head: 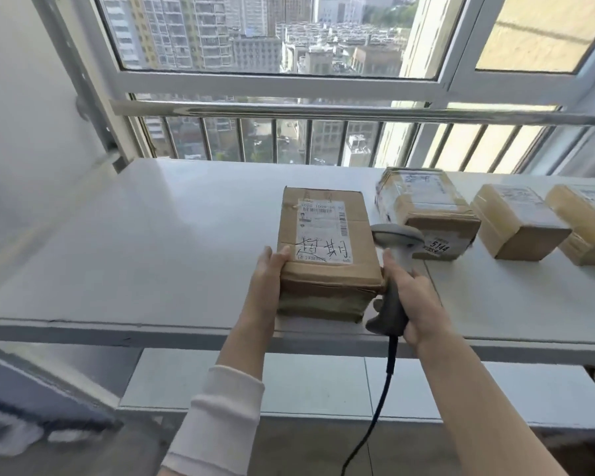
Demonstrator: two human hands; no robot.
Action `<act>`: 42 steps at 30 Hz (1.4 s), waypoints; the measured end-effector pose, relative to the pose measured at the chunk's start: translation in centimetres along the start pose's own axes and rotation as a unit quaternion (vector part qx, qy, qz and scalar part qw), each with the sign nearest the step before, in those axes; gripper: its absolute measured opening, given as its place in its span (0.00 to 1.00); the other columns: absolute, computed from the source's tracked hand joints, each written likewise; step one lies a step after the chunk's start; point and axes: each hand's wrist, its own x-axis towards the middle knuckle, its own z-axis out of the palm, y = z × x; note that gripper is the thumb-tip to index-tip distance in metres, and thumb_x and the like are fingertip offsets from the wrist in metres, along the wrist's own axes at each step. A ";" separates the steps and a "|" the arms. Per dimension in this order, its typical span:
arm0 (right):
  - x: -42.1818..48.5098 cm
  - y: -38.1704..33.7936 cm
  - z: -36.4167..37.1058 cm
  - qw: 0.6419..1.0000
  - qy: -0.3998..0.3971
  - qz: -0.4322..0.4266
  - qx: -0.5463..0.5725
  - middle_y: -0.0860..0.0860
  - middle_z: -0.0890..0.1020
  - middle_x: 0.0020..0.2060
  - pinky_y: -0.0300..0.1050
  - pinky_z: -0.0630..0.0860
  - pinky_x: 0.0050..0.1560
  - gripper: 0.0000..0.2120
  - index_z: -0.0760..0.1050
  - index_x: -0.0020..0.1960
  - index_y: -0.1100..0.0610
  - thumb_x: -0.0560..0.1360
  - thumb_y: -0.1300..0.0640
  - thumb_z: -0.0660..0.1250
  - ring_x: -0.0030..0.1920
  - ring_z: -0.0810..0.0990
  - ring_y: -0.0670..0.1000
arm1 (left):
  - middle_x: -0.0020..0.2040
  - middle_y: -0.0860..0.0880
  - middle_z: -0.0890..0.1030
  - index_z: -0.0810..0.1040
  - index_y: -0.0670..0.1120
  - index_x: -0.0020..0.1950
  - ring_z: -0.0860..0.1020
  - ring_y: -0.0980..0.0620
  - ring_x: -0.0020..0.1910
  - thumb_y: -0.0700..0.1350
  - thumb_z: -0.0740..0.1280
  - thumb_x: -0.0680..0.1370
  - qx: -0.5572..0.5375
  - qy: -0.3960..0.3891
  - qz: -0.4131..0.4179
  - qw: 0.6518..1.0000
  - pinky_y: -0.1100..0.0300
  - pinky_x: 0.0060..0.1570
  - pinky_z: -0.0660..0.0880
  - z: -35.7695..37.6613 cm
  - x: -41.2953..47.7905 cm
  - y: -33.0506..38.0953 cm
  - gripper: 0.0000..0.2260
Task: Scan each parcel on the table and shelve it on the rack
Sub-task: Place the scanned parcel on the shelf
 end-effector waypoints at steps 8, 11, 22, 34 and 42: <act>0.1 -3.0 -1.7 0.998 -0.017 -0.067 -0.015 0.54 0.79 0.37 0.40 0.70 0.21 0.24 0.76 0.56 0.60 0.70 0.43 0.69 0.22 0.72 0.46 | 0.74 0.54 0.60 0.66 0.50 0.71 0.53 0.55 0.76 0.64 0.65 0.68 0.440 -0.049 0.373 0.815 0.54 0.73 0.52 -0.6 -1.0 2.7 0.35; 0.2 -3.8 -1.8 0.996 -0.039 -0.077 -0.020 0.57 0.79 0.41 0.40 0.71 0.23 0.23 0.77 0.55 0.59 0.69 0.43 0.70 0.23 0.72 0.46 | 0.74 0.55 0.62 0.68 0.52 0.70 0.53 0.60 0.74 0.65 0.70 0.65 0.555 -0.110 0.369 0.737 0.58 0.74 0.50 -0.2 0.1 2.9 0.36; 0.5 -5.8 -2.1 0.995 -0.039 -0.090 -0.025 0.58 0.78 0.40 0.39 0.70 0.23 0.33 0.79 0.53 0.60 0.57 0.38 0.71 0.23 0.71 0.47 | 0.74 0.57 0.62 0.68 0.54 0.69 0.55 0.59 0.74 0.60 0.72 0.67 0.583 -0.102 0.334 0.734 0.64 0.70 0.49 1.9 5.3 3.9 0.32; 1.9 -6.2 -2.6 0.995 -0.050 -0.085 0.023 0.53 0.86 0.48 0.37 0.70 0.22 0.13 0.75 0.53 0.58 0.76 0.49 0.65 0.26 0.74 0.45 | 0.75 0.57 0.61 0.67 0.52 0.70 0.55 0.58 0.74 0.61 0.70 0.69 0.611 -0.106 0.324 0.714 0.65 0.67 0.48 2.7 8.8 5.0 0.32; 1.4 -6.0 -3.0 0.993 -0.060 -0.095 0.037 0.55 0.86 0.46 0.37 0.71 0.22 0.09 0.71 0.57 0.57 0.78 0.57 0.61 0.26 0.76 0.46 | 0.75 0.56 0.61 0.66 0.53 0.71 0.55 0.58 0.75 0.61 0.69 0.70 0.615 -0.107 0.329 0.709 0.61 0.70 0.49 2.5 8.8 5.0 0.32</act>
